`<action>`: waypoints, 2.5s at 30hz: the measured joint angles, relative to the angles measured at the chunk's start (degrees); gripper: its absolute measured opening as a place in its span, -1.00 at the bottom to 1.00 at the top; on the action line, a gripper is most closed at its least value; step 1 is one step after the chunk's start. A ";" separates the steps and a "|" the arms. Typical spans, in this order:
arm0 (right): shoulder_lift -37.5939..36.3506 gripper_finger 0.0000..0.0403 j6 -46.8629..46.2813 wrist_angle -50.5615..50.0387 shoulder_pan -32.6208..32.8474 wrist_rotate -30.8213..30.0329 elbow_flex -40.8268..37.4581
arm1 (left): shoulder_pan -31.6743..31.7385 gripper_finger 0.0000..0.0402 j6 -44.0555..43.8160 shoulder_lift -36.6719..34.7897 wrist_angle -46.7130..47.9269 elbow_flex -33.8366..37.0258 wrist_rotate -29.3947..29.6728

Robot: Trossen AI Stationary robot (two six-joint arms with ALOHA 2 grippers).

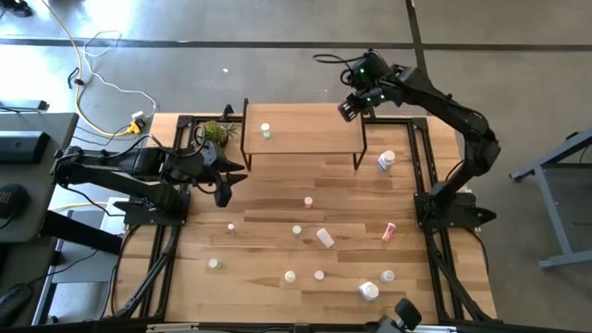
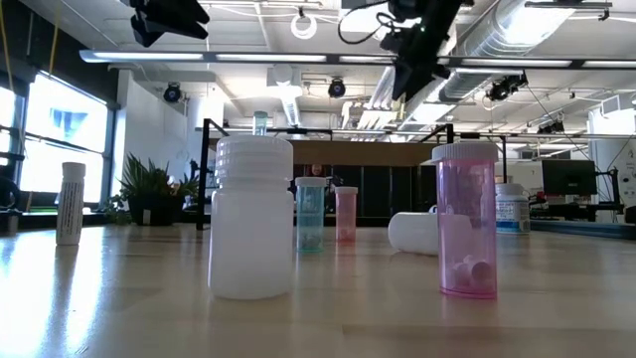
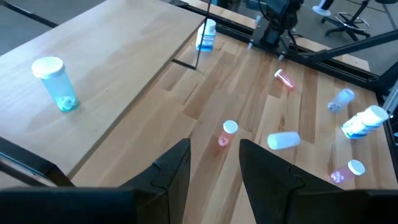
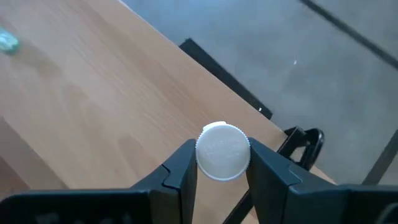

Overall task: Pick and place medicine bottles onto shelf by color
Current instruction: Put the yellow pill bottle on the shelf

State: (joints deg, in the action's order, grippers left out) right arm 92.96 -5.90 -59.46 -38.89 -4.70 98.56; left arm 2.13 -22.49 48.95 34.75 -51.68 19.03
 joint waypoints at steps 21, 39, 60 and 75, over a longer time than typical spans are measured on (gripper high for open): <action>8.74 -0.48 7.90 -0.38 -1.36 1.78 -0.04 | 0.52 -0.36 -1.35 0.00 -0.12 0.00 0.22; 8.84 -0.18 10.94 -2.14 -1.36 1.50 -0.04 | 0.52 -0.36 -1.51 0.01 -0.12 0.00 0.20; 6.92 -0.03 12.32 -1.59 -1.49 -0.86 -0.04 | 0.52 -0.05 -6.01 0.00 0.16 0.00 2.60; 6.57 -0.03 12.36 -2.06 -1.47 -0.61 3.16 | 0.52 -0.06 -8.84 0.01 -0.98 0.00 2.60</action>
State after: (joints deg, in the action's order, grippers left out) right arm 99.53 6.46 -61.52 -40.36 -5.32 101.72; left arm 2.66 -31.33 48.95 33.77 -51.68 21.63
